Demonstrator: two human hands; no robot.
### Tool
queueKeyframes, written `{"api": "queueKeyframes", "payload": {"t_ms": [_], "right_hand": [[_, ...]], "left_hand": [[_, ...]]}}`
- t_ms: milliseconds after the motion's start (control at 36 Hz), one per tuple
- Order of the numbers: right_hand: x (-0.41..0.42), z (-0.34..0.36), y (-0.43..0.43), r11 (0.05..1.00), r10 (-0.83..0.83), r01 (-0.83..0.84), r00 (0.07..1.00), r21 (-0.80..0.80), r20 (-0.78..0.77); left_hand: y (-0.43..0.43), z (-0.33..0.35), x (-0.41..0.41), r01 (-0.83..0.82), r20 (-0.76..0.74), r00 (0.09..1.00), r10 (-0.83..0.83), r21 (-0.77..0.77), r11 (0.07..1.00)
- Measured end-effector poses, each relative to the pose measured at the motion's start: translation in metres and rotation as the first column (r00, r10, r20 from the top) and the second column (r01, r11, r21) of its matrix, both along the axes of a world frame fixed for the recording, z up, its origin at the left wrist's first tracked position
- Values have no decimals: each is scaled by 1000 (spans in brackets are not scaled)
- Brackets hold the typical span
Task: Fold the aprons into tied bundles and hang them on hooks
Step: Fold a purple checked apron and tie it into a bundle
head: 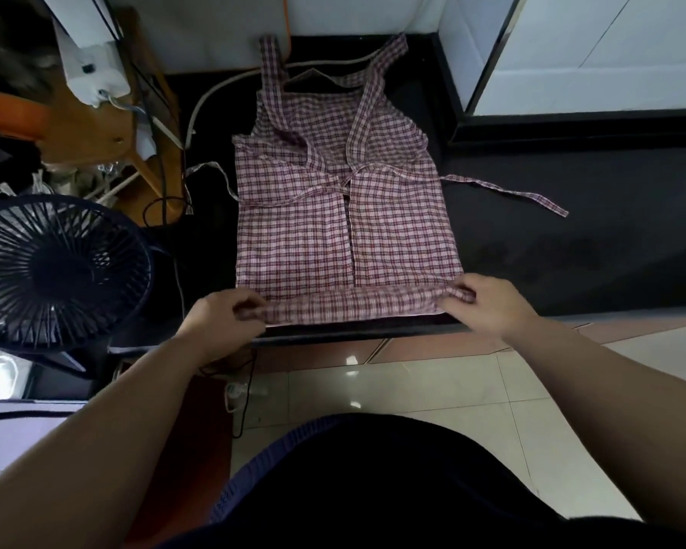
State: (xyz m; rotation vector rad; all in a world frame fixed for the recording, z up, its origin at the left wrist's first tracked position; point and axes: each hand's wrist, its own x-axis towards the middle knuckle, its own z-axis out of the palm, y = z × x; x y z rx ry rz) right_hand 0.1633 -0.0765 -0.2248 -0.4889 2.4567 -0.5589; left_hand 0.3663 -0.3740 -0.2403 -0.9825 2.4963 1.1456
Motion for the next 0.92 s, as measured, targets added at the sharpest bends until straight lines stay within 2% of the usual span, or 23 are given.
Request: {"api": "queueKeyframes", "payload": {"t_ms": [56,83,167,222,278,389,472,611,667,722,750,806,861,917], "right_hand": [[-3,-1,-1,984,-138,145,988,-102,74],[-4,-1,-2,966,-191,209,973,-150,127],[-6,0,-2,913,-285,362,896,-188,340],[-6,-4,0,929,-278,346,886,-131,371],[-6,-9,1,943,-264,311,916,-119,302],[-3,-14,0,951,-273,291,949,-105,156],[-4,-19,-2,957,-287,289,956,-21,66],[-6,-20,-6,953,-281,286,958,99,-64],[-3,-16,-6,967,-142,187,959,173,-246],[-2,-16,-6,977,89,-6,920,215,-381],[-2,-17,-5,973,166,-94,919,211,-358],[-1,-17,-5,963,222,-185,957,195,-188],[-2,-17,-4,927,296,-268,952,264,-74],[-6,-15,-2,876,378,-342,925,339,-46]], "left_hand": [[-9,-1,-2,-211,-19,975,221,226,951],[-13,-2,-2,-271,-19,958,287,272,923],[-19,-5,1,-368,-30,918,396,306,878],[-16,-8,0,-415,-38,892,451,327,849],[-10,-11,-1,-442,-47,881,470,269,856],[-1,-18,-1,-438,-84,895,438,11,899],[-1,-22,0,-379,-20,925,380,-160,912],[2,-23,-4,-360,62,919,390,-272,892],[7,-19,-6,-358,13,922,387,-355,864],[9,-18,-4,-277,-132,961,244,-433,858],[9,-20,-2,-187,-185,976,112,-457,869],[8,-23,1,-21,-214,973,-80,-434,901],[9,-19,3,23,-187,978,-88,-325,945],[9,-14,5,84,-76,992,-105,-237,968]]}}
